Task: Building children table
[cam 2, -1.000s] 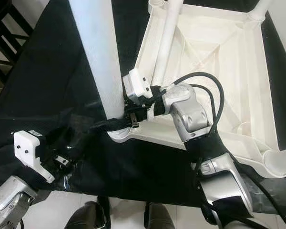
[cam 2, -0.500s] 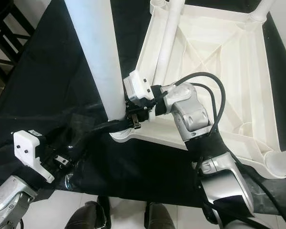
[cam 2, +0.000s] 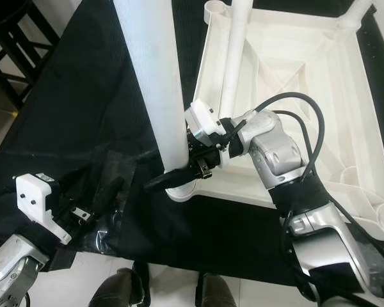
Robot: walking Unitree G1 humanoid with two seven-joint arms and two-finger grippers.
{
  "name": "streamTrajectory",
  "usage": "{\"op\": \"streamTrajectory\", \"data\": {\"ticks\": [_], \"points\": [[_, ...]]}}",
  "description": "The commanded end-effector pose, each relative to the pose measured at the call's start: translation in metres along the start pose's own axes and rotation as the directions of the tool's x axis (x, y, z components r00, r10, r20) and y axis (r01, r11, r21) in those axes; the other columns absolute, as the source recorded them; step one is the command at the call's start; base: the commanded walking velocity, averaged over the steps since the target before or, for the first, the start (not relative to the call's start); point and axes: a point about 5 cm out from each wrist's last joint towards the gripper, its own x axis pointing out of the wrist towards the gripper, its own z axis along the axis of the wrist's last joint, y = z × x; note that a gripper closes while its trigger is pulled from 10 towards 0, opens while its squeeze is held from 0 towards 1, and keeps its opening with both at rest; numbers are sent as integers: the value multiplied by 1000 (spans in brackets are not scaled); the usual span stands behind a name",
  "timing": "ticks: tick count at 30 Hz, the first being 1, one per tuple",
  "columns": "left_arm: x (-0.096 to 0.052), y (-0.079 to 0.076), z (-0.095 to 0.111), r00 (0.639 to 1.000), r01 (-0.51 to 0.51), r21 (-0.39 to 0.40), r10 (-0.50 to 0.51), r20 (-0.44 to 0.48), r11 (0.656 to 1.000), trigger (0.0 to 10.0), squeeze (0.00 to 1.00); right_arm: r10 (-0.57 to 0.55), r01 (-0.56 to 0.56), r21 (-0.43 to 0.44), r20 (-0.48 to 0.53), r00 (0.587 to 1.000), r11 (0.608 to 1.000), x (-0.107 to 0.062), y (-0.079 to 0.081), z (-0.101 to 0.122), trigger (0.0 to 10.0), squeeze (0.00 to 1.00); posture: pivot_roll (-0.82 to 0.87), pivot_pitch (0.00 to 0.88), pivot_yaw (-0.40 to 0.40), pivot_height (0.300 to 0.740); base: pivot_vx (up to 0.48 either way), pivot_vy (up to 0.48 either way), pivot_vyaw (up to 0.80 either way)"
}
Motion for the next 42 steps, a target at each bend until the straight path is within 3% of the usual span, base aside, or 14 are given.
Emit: {"op": "streamTrajectory", "data": {"ticks": [1,9,10,11,12,16,18,19,20,33,35,39,41,42], "points": [[-5,1,-5,1000,2,4,-1,-28,1000,10000,0,-12,22,196,-50,999,980,10,11,-46,10000,0,24,413,21,740,0,0,0],[-4,2,-6,1000,2,3,-2,-28,1000,10000,0,-259,257,236,-23,966,937,21,25,-52,10000,0,1,416,8,740,0,0,0],[-4,2,-6,1000,2,4,-2,-27,1000,10000,0,-434,451,309,-126,892,837,41,38,-63,10000,0,-2,411,-2,740,0,0,0],[-4,2,-6,1000,2,4,-2,-27,1000,10000,0,-434,451,309,-126,892,837,41,38,-63,10000,0,-2,411,-2,740,0,0,0],[-3,3,-6,1000,0,6,0,-27,1000,10000,0,-639,708,348,-306,706,615,51,48,-78,10000,0,-4,412,5,740,0,0,0],[-3,3,-6,1000,0,6,0,-27,1000,10000,0,-639,708,348,-306,706,615,51,48,-78,10000,0,-4,412,5,740,0,0,0],[-1,7,-6,1000,-7,-1,7,-19,1000,10000,0,-792,913,265,-459,402,310,60,57,-81,10000,0,-12,385,29,740,0,0,0],[-1,7,-6,1000,-7,-1,7,-19,1000,10000,0,-792,913,265,-459,402,310,60,57,-81,10000,0,-12,385,29,740,0,0,0],[2,12,-3,1000,-21,-11,21,-4,1000,10000,0,-819,930,259,-450,356,261,63,52,-79,10000,0,-9,371,31,740,0,0,0],[27,42,56,980,62,2,-62,192,998,10000,0,-892,949,183,-333,306,257,68,36,-77,10000,0,4,272,53,740,0,0,0],[36,39,77,955,172,9,-169,242,985,10000,0,-905,934,148,-238,352,324,73,30,-66,10000,0,5,251,61,740,0,0,0],[39,36,84,942,216,15,-212,258,976,10000,0,-903,925,132,-205,377,357,78,28,-59,10000,0,3,245,65,740,0,0,0],[44,32,96,912,298,22,-291,287,954,10000,0,-841,849,158,-130,525,505,83,29,-49,10000,0,0,217,80,740,0,0,0],[44,32,96,912,298,22,-291,287,954,10000,0,-841,849,158,-130,525,505,83,29,-49,10000,0,0,217,80,740,0,0,0]]}}
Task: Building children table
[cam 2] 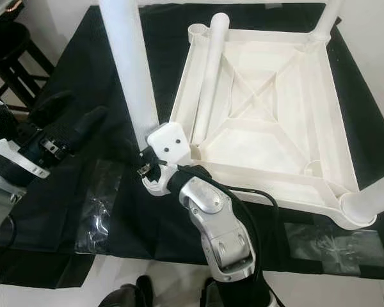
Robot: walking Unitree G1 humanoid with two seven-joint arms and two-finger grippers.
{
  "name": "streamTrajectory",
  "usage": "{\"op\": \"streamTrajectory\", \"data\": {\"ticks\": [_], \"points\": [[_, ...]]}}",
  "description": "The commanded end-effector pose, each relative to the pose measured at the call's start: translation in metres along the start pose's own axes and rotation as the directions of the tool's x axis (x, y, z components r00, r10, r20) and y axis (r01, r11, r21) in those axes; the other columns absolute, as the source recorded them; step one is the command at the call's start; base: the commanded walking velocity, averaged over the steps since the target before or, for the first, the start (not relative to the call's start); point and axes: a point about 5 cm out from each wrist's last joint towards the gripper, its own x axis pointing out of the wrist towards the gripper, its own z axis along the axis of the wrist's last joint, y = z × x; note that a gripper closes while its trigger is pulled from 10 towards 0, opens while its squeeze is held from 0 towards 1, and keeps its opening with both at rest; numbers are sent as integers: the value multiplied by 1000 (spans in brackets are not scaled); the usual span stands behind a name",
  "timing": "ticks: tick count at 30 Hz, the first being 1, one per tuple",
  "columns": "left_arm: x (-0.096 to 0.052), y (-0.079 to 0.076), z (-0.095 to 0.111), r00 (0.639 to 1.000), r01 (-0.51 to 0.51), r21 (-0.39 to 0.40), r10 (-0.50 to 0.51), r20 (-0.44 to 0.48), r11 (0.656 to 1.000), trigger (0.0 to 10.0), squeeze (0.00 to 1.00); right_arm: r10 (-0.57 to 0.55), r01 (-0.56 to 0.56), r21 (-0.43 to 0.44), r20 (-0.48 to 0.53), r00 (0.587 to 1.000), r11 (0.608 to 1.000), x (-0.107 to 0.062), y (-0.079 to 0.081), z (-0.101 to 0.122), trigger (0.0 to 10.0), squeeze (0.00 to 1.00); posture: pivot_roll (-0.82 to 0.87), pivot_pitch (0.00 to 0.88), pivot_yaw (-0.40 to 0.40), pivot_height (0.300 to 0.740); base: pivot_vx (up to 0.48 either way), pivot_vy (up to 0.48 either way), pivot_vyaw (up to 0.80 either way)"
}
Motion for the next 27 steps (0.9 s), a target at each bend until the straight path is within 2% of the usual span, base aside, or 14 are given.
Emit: {"op": "streamTrajectory", "data": {"ticks": [1,3,5,6,8,9,10,12,15,18,22,24,25,27], "points": [[-2,-3,3,999,50,-13,-50,-2,999,10000,0,143,-134,103,-83,986,986,-5,0,-22,10000,0,-1,215,78,740,0,0,0],[-2,-3,3,999,50,-13,-50,-2,999,10000,0,143,-134,103,-83,986,986,-5,0,-22,10000,0,-1,215,78,740,0,0,0],[-6,-5,-1,997,73,-45,-74,-22,996,10000,0,306,-298,126,-55,950,946,-14,-20,-20,10000,0,5,217,74,740,0,0,0],[-6,-5,-1,997,73,-45,-74,-22,996,10000,0,306,-298,126,-55,950,946,-14,-20,-20,10000,0,5,217,74,740,0,0,0],[-10,-7,-4,996,76,-67,-79,-41,995,10000,0,409,-402,128,-38,912,907,-20,-32,-19,10000,0,8,224,70,740,0,0,0],[-12,-7,-5,996,72,-77,-76,-50,994,10000,0,433,-426,132,-30,901,895,-20,-40,-19,10000,0,14,234,63,740,0,0,0],[-12,-7,-5,996,72,-77,-76,-50,994,10000,0,433,-426,132,-30,901,895,-20,-40,-19,10000,0,14,234,63,740,0,0,0],[-16,-9,-6,996,61,-91,-67,-60,994,10000,0,471,-466,177,15,882,867,-20,-50,-16,10000,0,22,244,56,740,0,0,0],[-18,-9,-7,996,56,-99,-62,-65,994,10000,0,499,-496,197,35,866,846,-21,-52,-15,10000,0,27,256,53,740,0,0,0],[-23,-11,-7,995,50,-118,-60,-79,992,10000,0,569,-564,220,48,821,796,-23,-51,-18,10000,0,32,272,52,740,0,0,0],[-26,-13,-8,994,47,-124,-58,-88,991,10000,0,572,-563,225,28,820,795,-20,-50,-24,10000,0,34,285,47,740,0,0,0],[-28,-14,-8,994,43,-126,-55,-92,991,10000,0,533,-520,212,-2,846,827,-15,-48,-28,10000,0,36,294,39,740,0,0,0],[-28,-14,-8,994,43,-126,-55,-92,991,10000,0,533,-520,212,-2,846,827,-15,-48,-28,10000,0,36,294,39,740,0,0,0],[-30,-15,-7,994,37,-129,-50,-94,991,10000,0,503,-490,142,-78,861,860,-16,-30,-34,10000,0,37,306,36,740,0,0,0]]}}
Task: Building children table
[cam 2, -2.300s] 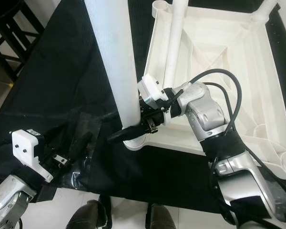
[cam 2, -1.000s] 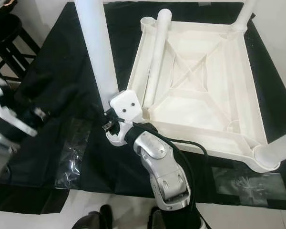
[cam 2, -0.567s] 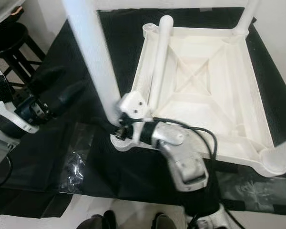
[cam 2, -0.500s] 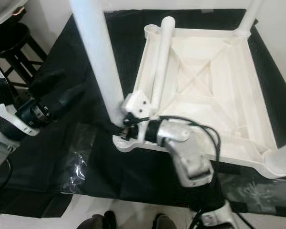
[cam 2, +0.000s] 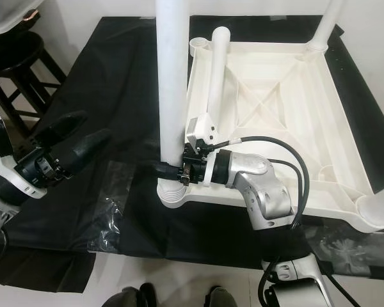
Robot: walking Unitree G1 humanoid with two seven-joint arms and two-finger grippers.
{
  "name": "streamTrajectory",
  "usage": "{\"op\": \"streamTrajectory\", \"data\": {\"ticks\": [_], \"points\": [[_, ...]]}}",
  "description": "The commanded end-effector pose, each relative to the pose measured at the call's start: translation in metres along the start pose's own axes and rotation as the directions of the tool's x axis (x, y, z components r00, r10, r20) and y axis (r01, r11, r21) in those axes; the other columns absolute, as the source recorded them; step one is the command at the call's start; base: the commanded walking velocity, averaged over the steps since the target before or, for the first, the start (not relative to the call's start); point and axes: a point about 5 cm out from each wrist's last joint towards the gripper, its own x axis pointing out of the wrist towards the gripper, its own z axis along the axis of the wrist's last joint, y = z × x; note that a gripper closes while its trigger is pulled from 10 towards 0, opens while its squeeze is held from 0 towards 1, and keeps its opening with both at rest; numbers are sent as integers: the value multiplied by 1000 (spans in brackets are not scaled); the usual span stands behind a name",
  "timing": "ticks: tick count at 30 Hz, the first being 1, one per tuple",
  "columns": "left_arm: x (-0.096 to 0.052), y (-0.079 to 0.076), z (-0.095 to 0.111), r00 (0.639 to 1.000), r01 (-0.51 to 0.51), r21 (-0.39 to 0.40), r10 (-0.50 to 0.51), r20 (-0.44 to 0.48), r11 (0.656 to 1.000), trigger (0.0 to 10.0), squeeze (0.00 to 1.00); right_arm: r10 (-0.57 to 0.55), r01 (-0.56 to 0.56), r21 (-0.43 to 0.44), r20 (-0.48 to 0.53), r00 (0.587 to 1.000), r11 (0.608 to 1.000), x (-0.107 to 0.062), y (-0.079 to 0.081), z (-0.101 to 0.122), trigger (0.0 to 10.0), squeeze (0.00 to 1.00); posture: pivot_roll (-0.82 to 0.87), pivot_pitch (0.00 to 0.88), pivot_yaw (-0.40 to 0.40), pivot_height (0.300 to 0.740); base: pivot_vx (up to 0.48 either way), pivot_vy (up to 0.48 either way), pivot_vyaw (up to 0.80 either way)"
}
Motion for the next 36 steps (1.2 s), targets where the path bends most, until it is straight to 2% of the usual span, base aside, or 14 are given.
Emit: {"op": "streamTrajectory", "data": {"ticks": [1,3,5,8,9,10,13,16,22,23,24,26,29,36], "points": [[-4,-3,4,1000,4,19,-4,-12,1000,10000,0,14,-11,31,-113,993,999,12,16,-26,10000,0,37,306,36,740,0,0,0],[-5,-3,5,1000,1,17,-1,-13,1000,10000,0,8,-8,3,-140,990,1000,14,23,-29,10000,0,37,306,36,740,0,0,0],[-6,-3,4,1000,-1,12,1,-16,1000,10000,0,76,-87,-57,-175,982,995,13,38,-31,10000,0,24,308,48,740,0,0,0],[-5,-2,4,1000,-1,9,1,-18,1000,10000,0,102,-114,-63,-175,979,991,11,39,-30,10000,0,22,307,49,740,0,0,0],[-4,-2,4,1000,2,6,-2,-18,1000,10000,0,115,-138,-104,-200,973,985,8,35,-28,10000,0,19,306,49,740,0,0,0],[-4,-2,4,1000,2,6,-2,-18,1000,10000,0,115,-138,-104,-200,973,985,8,35,-28,10000,0,19,306,49,740,0,0,0],[-1,-3,4,1000,12,4,-12,-12,1000,10000,0,108,-140,-142,-210,972,980,3,15,-16,10000,0,16,303,40,740,0,0,0],[-1,-5,4,1000,9,5,-9,-11,1000,10000,0,85,-110,-121,-197,977,986,2,11,-18,10000,0,20,304,37,740,0,0,0],[-3,-5,5,1000,0,3,0,-13,1000,10000,0,23,-35,-68,-169,985,997,2,18,-24,10000,0,23,308,37,740,0,0,0],[-3,-5,5,1000,0,3,0,-14,1000,10000,0,-23,19,-32,-144,989,999,3,20,-26,10000,0,22,308,39,740,0,0,0],[-3,-5,5,1000,0,3,0,-14,1000,10000,0,-23,19,-32,-144,989,999,3,20,-26,10000,0,22,308,39,740,0,0,0],[-3,-5,6,1000,1,4,-1,-16,1000,10000,0,-136,139,37,-89,987,990,5,23,-29,10000,0,17,306,44,740,0,0,0],[-2,-5,6,1000,4,4,-4,-15,1000,10000,0,-198,202,71,-57,978,977,7,27,-32,10000,0,14,306,47,740,0,0,0],[0,-5,6,1000,12,2,-12,-13,1000,10000,0,-220,223,46,-62,974,974,7,35,-40,10000,0,12,302,53,740,0,0,0]]}}
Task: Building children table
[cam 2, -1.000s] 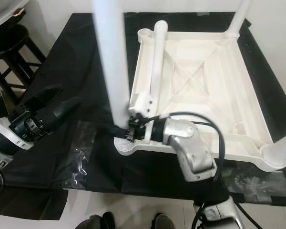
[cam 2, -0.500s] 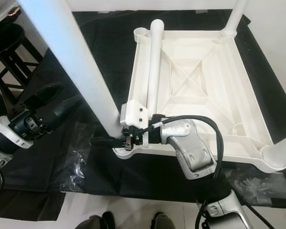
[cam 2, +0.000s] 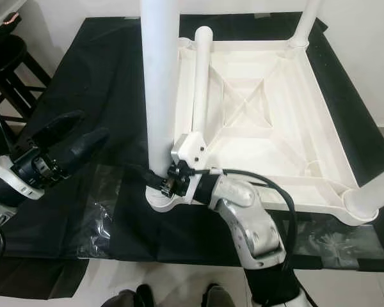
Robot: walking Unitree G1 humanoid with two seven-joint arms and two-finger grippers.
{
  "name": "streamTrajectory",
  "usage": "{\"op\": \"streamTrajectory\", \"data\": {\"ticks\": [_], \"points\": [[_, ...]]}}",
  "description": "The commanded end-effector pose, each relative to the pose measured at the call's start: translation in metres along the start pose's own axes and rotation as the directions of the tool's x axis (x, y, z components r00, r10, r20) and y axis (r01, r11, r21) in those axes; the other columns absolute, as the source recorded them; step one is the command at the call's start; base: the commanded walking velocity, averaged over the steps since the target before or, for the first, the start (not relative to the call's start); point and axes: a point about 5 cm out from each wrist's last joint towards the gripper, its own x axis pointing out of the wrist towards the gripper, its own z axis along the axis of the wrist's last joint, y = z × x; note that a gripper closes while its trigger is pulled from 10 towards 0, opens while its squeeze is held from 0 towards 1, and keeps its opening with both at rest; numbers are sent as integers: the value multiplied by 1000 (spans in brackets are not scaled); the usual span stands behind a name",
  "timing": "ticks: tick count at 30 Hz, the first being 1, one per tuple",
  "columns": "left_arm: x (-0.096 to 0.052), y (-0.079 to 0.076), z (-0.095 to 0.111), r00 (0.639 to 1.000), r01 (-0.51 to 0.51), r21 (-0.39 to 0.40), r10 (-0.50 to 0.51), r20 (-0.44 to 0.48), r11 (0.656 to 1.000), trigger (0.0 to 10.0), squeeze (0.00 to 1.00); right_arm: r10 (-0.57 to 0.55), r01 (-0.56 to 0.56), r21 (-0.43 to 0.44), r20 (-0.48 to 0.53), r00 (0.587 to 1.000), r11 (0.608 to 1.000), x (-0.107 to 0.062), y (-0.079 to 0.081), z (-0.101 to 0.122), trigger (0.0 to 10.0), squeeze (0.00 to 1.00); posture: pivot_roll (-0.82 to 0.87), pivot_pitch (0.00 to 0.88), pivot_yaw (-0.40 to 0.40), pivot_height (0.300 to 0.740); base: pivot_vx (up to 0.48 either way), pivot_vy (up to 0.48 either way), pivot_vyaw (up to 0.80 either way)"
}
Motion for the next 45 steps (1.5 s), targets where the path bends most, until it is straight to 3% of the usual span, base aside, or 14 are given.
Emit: {"op": "streamTrajectory", "data": {"ticks": [1,7,9,10,11,15,16,19,22,26,32,36,37,45], "points": [[0,-2,1,1000,15,7,-15,-15,1000,10000,0,-11,20,58,-143,990,998,-4,4,-30,10000,0,12,301,54,740,0,0,0],[0,-3,1,1000,14,6,-14,-13,1000,10000,0,14,-27,-47,-250,968,999,-3,-3,-27,10000,0,15,298,49,740,0,0,0],[0,-3,1,1000,13,7,-13,-13,1000,10000,0,-271,226,-163,-359,893,960,-3,-27,-32,10000,0,16,298,49,740,0,0,0],[0,-3,1,1000,13,7,-13,-13,1000,10000,0,-271,226,-163,-359,893,960,-3,-27,-32,10000,0,16,298,49,740,0,0,0],[-1,-3,1,1000,14,7,-13,-14,1000,10000,0,-544,508,-198,-350,763,839,-10,-39,-33,10000,0,10,297,40,740,0,0,0],[-1,-2,2,1000,13,9,-12,-12,1000,10000,0,-601,600,-112,-321,732,792,-12,-20,-32,10000,0,13,297,39,740,0,0,0],[0,-1,2,1000,10,9,-10,-10,1000,10000,0,-584,605,-29,-301,754,796,-8,-12,-32,10000,0,4,293,48,740,0,0,0],[0,-1,2,1000,8,9,-8,-8,1000,10000,0,-562,592,22,-287,776,806,-5,-7,-32,10000,0,4,293,48,740,0,0,0],[2,-3,-3,1000,26,-8,-26,-13,1000,10000,0,-313,335,184,-139,940,924,14,-7,-15,10000,0,-1,275,58,740,0,0,0],[2,-4,-9,999,27,-15,-28,-34,1000,10000,0,-56,77,172,-122,991,982,12,-8,-4,10000,0,6,272,55,740,0,0,0],[-7,-12,-36,990,-15,-10,13,-139,1000,10000,0,273,-260,92,-181,945,961,-6,-5,5,10000,0,17,284,53,740,0,0,0],[-11,-14,-50,980,-82,9,83,-179,997,10000,0,327,-325,41,-193,925,945,-5,-14,11,10000,0,23,304,54,740,0,0,0],[-13,-10,-57,966,-170,32,173,-190,985,10000,0,373,-382,-7,-196,907,924,0,-21,16,10000,0,28,316,52,740,0,0,0],[-21,-1,-65,914,-319,133,341,-218,939,10000,0,488,-499,-11,-184,853,867,10,-41,27,10000,0,37,353,47,740,0,0,0]]}}
